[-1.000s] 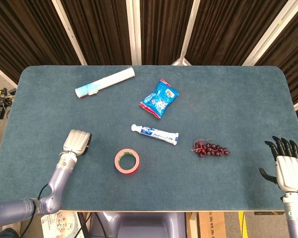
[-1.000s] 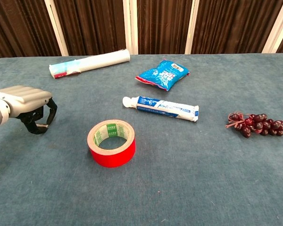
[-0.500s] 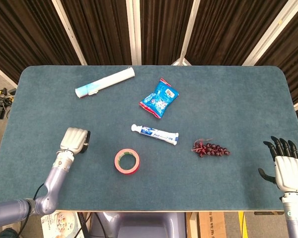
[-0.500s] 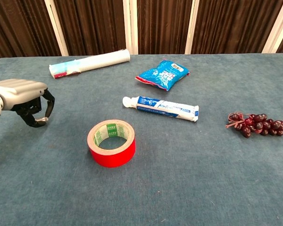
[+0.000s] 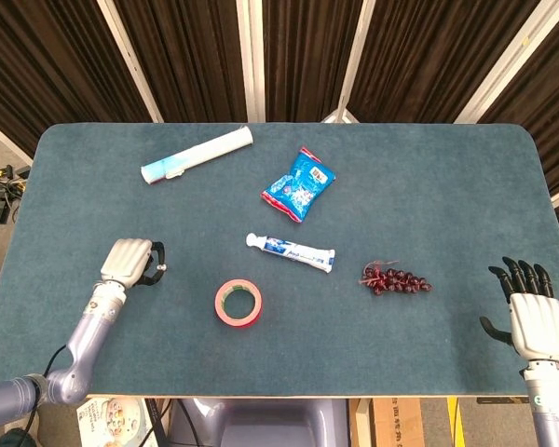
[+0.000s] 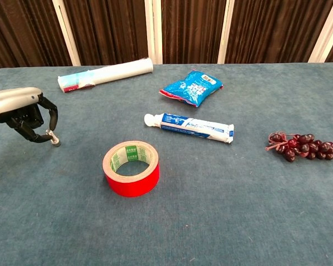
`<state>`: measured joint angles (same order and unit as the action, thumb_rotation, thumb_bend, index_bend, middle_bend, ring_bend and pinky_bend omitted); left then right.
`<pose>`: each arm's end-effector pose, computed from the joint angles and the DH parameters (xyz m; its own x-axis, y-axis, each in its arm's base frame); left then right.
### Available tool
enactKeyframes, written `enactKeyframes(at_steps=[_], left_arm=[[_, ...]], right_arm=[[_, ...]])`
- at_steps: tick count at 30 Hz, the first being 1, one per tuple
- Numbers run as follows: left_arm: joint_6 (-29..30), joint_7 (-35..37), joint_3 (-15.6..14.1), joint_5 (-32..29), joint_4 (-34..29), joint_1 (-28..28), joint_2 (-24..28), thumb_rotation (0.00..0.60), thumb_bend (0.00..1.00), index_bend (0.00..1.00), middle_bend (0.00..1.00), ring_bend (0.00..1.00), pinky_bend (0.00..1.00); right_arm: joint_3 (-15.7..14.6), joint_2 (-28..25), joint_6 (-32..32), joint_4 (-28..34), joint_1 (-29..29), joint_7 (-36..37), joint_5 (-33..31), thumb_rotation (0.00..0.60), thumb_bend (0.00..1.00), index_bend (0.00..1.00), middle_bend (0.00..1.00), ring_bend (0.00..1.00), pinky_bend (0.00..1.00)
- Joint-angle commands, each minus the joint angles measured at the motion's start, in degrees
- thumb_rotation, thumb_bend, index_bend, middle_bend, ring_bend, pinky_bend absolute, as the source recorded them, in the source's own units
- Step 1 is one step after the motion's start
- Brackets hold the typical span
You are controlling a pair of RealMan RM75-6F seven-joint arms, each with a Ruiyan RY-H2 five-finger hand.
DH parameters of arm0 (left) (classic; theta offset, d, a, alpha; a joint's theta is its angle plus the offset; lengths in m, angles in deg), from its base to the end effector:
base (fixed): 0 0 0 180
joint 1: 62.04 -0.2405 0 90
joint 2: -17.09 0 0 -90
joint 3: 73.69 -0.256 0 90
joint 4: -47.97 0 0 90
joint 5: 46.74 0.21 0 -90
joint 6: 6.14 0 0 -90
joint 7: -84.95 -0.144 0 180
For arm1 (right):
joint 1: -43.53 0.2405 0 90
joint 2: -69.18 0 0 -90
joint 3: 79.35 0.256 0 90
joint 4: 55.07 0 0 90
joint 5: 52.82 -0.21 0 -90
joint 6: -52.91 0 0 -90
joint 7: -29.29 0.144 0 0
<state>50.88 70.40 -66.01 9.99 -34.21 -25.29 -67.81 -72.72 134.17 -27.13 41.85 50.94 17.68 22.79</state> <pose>-0.2246 0.3388 0.0129 0.3665 0.3057 0.8788 0.9304 -0.1245 -0.3447 -0.3072 -0.2052 0.1522 0.4617 -0.0408 0.8861 -0.8800 0.1051 0.4633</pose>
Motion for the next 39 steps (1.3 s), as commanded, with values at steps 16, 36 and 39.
enactKeyframes(at_steps=[16,36,39], left_arm=[[-7.8,16.6,2.7,3.1,2.2,-1.2,2.5,0.6,0.47,0.59,0.95,0.89,1.0],[-7.0,3.1,3.7,-10.5,-2.9,2.2,3.1,0.6,0.46,0.59,0.94,0.88,1.0],[-7.1,2.5,3.8,-12.0,-3.0,2.5,2.9,0.6,0.45,0.59,0.93,0.88,1.0]], right_arm=[[0.1,0.4,0.0,-0.2,0.1,-0.3,-0.2,0.6,0.21,0.2,0.11,0.07,0.0],[0.0,0.5,0.4,-0.6,0.4,-0.4,-0.4,0.6,0.21,0.2,0.12,0.07,0.0],[0.0,0.6,0.4,-0.6,0.4,-0.4,-0.4,0.6,0.21,0.2,0.12,0.07,0.0]])
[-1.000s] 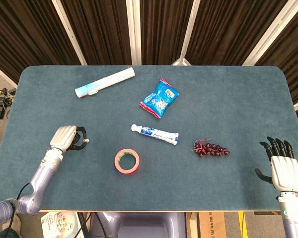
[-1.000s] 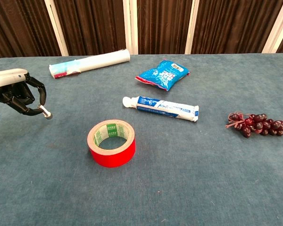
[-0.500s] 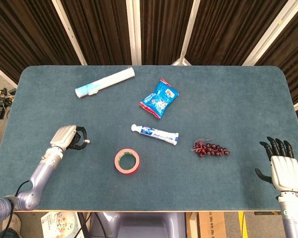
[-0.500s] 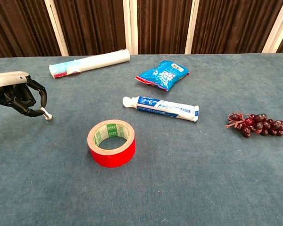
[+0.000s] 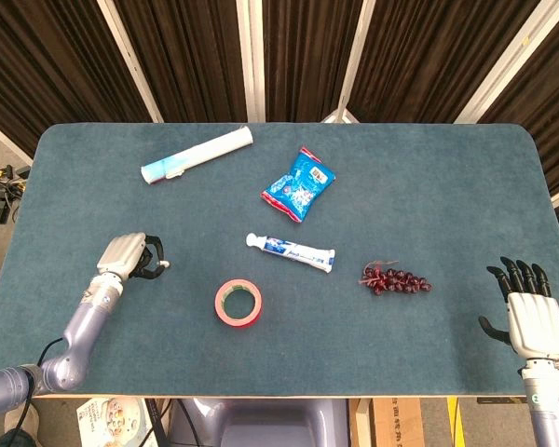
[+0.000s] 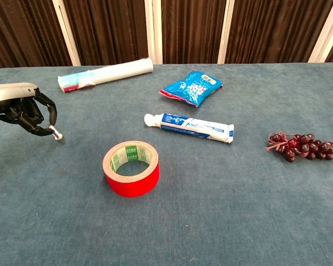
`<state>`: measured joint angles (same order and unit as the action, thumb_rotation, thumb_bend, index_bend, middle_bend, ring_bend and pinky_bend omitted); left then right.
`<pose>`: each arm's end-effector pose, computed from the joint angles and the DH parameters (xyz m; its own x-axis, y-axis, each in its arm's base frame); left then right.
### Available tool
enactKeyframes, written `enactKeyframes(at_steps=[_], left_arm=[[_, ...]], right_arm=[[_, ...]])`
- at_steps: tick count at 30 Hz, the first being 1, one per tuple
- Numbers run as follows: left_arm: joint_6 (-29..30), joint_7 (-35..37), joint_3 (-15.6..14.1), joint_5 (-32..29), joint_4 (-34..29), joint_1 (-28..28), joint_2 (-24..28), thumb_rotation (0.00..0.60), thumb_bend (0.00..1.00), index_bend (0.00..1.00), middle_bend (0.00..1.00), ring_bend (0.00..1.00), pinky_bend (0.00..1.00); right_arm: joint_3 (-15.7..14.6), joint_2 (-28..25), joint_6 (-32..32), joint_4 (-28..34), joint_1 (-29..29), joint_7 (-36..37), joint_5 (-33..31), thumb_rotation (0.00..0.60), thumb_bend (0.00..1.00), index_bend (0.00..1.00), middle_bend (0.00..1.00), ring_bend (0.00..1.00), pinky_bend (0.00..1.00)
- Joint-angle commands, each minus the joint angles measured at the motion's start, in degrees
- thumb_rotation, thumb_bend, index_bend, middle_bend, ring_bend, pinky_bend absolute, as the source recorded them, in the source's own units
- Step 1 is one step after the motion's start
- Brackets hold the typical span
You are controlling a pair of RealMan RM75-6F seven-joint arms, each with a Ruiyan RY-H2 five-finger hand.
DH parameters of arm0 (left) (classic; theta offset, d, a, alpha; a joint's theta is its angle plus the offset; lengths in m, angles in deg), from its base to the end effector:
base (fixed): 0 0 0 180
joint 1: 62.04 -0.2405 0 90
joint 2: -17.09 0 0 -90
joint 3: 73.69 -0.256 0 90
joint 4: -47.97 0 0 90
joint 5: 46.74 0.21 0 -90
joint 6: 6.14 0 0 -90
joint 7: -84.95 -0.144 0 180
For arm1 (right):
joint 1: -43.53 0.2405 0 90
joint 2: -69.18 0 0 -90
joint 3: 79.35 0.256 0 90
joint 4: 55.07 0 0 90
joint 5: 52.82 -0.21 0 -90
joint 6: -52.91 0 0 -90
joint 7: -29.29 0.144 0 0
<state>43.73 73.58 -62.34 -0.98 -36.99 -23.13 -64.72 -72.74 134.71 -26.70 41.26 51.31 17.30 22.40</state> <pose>-0.2219 0.3531 0.0208 0.1857 0.3983 0.8983 0.9780 0.0132 -0.2080 -0.3084 -0.2072 0.1493 0.4664 -0.0473 0.8833 -0.8771 0.1054 0.4687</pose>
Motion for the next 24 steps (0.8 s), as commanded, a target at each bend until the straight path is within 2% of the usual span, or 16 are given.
enactKeyframes(at_steps=[1,17,20,24], left_arm=[[0.1,-0.9,0.2,-1.5,-0.2,0.5,-0.3,0.6,0.45,0.58,0.93,0.88,1.0],[-0.3,-2.5,0.2,-5.1,-0.4,1.9,-0.8,0.6,0.44,0.52,0.93,0.88,1.0],[0.0,-2.6,0.2,-5.2,-0.5,1.9,-0.9,0.6,0.43,0.46,0.93,0.88,1.0],[0.1,-2.3,0.1,-4.4,-1.2,1.9,-0.4,0.6,0.41,0.33,0.91,0.87,1.0]], right_arm=[[0.0,0.0,0.1,0.0,0.0,-0.1,0.0,0.6,0.21,0.2,0.12,0.07,0.0],[-0.1,0.1,0.3,-0.1,0.2,-0.2,-0.2,0.6,0.21,0.2,0.12,0.07,0.0],[-0.1,0.2,0.3,-0.1,0.2,-0.3,-0.2,0.6,0.21,0.2,0.12,0.07,0.0],[-0.1,0.2,0.3,-0.1,0.2,-0.5,-0.3,0.6,0.21,0.2,0.12,0.07,0.0]])
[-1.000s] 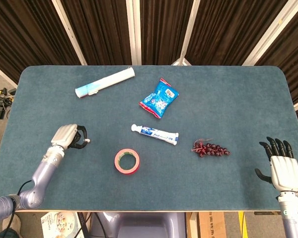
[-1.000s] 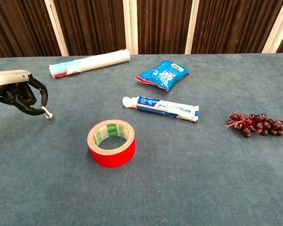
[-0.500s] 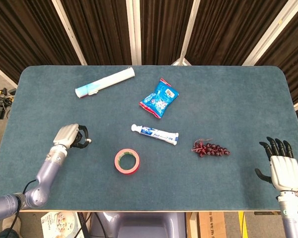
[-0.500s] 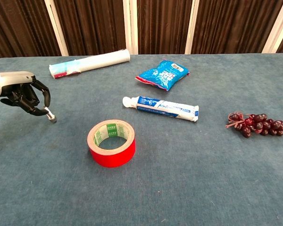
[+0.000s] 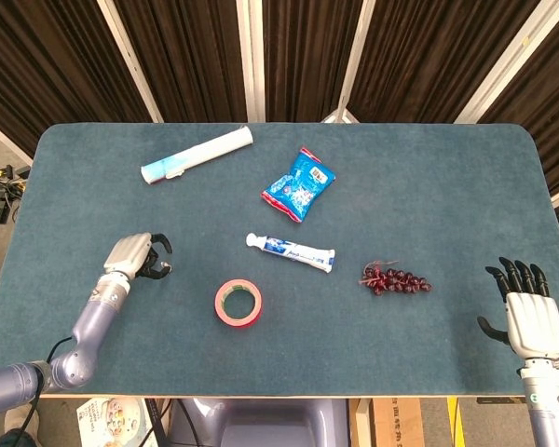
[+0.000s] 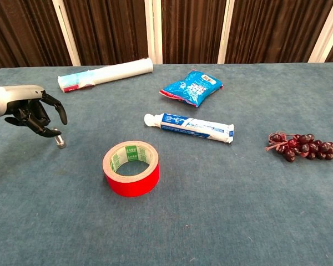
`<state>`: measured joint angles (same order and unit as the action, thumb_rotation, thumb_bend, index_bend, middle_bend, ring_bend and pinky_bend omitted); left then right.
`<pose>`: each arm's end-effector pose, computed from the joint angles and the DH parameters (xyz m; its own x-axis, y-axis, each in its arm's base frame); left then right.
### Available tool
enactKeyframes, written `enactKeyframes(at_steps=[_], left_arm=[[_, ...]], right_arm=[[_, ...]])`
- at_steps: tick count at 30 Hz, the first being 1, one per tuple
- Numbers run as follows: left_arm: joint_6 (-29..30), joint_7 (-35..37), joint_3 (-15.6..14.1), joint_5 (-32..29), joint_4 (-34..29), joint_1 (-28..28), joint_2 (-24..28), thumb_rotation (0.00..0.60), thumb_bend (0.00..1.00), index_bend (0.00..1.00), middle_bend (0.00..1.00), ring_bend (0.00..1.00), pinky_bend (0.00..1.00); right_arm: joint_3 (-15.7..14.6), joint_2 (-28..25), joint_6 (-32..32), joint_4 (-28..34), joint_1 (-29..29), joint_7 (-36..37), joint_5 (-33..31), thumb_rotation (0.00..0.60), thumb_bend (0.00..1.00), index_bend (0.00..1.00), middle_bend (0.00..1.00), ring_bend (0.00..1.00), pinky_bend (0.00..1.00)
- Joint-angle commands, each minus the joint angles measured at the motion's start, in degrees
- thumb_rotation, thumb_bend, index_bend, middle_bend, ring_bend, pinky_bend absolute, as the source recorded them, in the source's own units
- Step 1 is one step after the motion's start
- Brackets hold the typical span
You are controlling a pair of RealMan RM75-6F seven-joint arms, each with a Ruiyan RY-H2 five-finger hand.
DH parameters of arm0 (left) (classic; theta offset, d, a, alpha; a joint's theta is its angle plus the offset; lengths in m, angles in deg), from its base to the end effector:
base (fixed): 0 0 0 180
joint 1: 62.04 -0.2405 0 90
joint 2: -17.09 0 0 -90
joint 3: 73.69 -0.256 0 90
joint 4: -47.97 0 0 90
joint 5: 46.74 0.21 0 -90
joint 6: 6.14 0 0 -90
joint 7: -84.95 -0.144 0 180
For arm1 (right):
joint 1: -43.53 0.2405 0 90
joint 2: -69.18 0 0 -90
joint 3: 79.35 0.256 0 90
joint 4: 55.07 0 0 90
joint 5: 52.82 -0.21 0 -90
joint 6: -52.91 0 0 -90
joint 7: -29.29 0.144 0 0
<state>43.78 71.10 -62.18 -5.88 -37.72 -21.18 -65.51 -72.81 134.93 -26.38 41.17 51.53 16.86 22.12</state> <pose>-0.2134 0.3560 0.0141 0.1683 0.4172 0.8931 0.9787 0.0373 -0.2018 -0.3086 -0.2080 0.1475 0.4698 -0.0542 0.8811 -0.8748 0.1051 0.4729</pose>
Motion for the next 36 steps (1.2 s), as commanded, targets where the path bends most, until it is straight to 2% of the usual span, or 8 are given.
enactKeyframes(at_steps=[1,8,11,15,19,22,27,36], left_arm=[[0.0,0.4,0.0,0.8,-0.7,-0.1,0.6,0.6,0.4,0.3,0.91,0.87,1.0],[3.9,-2.4,-0.3,2.3,-8.3,-0.9,6.4,0.6,0.35,0.27,0.83,0.8,0.96],[10.1,-6.4,-0.1,1.5,-16.6,-2.1,11.3,0.6,0.35,0.27,0.72,0.67,0.89],[20.6,-13.9,-0.5,-0.8,-26.9,-4.3,18.1,0.6,0.32,0.26,0.51,0.43,0.67],[31.2,-19.1,-1.6,-0.8,-31.6,-7.2,21.2,0.6,0.3,0.25,0.34,0.24,0.46],[36.2,-19.7,-4.2,3.7,-30.9,-10.1,21.1,0.6,0.29,0.25,0.28,0.16,0.35],[39.7,-10.6,-9.2,13.0,-25.8,-17.3,20.1,0.6,0.27,0.25,0.19,0.04,0.19],[42.4,-3.1,-13.2,20.2,-19.6,-24.7,18.2,0.6,0.26,0.16,0.09,0.0,0.11]], right_arm=[[0.0,0.0,0.0,0.0,0.0,-0.1,0.0,0.6,0.21,0.2,0.12,0.07,0.0],[-0.1,0.0,0.1,0.2,0.1,-0.5,0.0,0.6,0.21,0.2,0.12,0.08,0.0],[-0.1,0.0,0.1,0.3,0.1,-0.8,-0.1,0.6,0.21,0.2,0.12,0.08,0.0],[-0.1,-0.1,-0.3,0.6,0.0,-0.8,0.2,0.6,0.21,0.2,0.12,0.08,0.0],[-0.3,-0.3,-0.3,0.9,0.0,-0.8,0.6,0.6,0.21,0.2,0.12,0.08,0.0],[-0.6,-0.5,-0.3,1.2,0.0,-0.9,1.2,0.6,0.21,0.2,0.12,0.08,0.0],[-1.1,-1.4,-1.5,2.1,-0.2,-0.2,4.0,0.6,0.21,0.2,0.12,0.08,0.0],[-1.0,-1.7,-7.1,1.5,-1.5,5.4,10.0,0.6,0.21,0.2,0.12,0.08,0.0]])
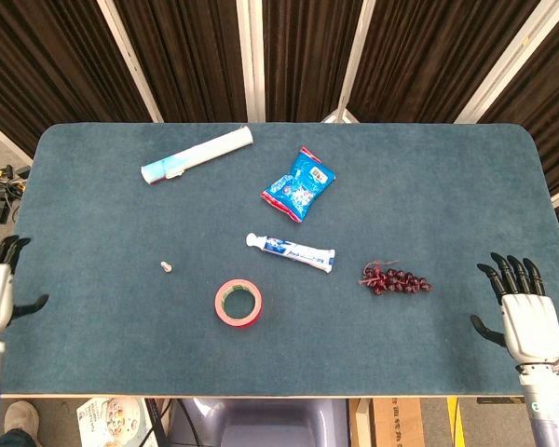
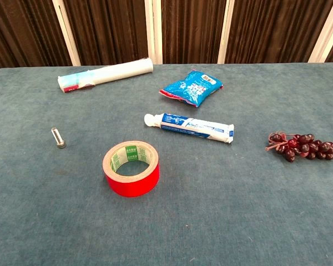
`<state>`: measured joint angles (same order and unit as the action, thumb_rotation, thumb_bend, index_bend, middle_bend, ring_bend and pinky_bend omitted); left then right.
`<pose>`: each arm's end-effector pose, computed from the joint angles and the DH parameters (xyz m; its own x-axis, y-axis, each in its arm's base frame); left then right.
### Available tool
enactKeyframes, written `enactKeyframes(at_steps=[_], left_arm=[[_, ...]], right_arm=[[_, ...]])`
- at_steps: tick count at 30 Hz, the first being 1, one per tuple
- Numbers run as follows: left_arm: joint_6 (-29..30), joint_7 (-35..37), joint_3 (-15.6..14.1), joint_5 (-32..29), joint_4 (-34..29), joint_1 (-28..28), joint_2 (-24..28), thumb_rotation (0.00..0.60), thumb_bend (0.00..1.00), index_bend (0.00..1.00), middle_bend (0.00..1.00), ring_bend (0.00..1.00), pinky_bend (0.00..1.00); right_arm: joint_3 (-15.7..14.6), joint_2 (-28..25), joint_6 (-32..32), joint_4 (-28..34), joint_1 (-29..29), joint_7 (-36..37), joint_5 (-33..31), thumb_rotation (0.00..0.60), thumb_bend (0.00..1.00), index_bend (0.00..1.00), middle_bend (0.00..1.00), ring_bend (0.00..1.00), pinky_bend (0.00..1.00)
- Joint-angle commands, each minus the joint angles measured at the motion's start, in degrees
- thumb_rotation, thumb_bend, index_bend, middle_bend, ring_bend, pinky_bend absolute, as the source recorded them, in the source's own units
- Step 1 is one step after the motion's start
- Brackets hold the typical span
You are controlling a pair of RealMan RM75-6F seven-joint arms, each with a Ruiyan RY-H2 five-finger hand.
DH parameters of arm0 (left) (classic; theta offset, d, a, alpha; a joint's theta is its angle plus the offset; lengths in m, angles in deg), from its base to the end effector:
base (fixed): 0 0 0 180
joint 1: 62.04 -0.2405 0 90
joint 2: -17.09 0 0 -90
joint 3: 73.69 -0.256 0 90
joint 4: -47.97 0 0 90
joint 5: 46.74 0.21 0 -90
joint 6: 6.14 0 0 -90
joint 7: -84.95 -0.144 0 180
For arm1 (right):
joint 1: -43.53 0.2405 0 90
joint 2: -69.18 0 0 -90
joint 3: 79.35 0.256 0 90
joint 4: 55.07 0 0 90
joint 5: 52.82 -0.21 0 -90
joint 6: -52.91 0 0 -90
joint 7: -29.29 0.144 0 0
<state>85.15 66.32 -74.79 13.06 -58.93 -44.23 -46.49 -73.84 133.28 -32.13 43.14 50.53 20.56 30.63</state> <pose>-0.2831 0.2172 0.1604 0.4666 0.0195 0.8843 0.8587 0.2299 -0.4581 -0.2849 -0.1994 0.1586 0.4334 0.0469 0.9000 -0.9007 -0.0097 0.4342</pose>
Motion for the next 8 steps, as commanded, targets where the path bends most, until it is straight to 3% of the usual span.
enactKeyframes(at_steps=[1,8], left_arm=[[1.2,2.0,-0.5,1.6,2.1,-2.1,-1.1,0.6,0.26,0.16,0.09,0.0,0.11],[2.6,6.7,0.0,7.4,3.2,-4.2,-1.1,0.6,0.26,0.16,0.09,0.0,0.11]], right_arm=[[-0.1,-0.2,-1.6,-0.5,-0.7,2.1,1.8,0.6,0.21,0.2,0.12,0.08,0.0],[-0.1,-1.4,-1.1,0.2,-1.0,2.9,1.1,0.6,0.21,0.2,0.12,0.08,0.0]])
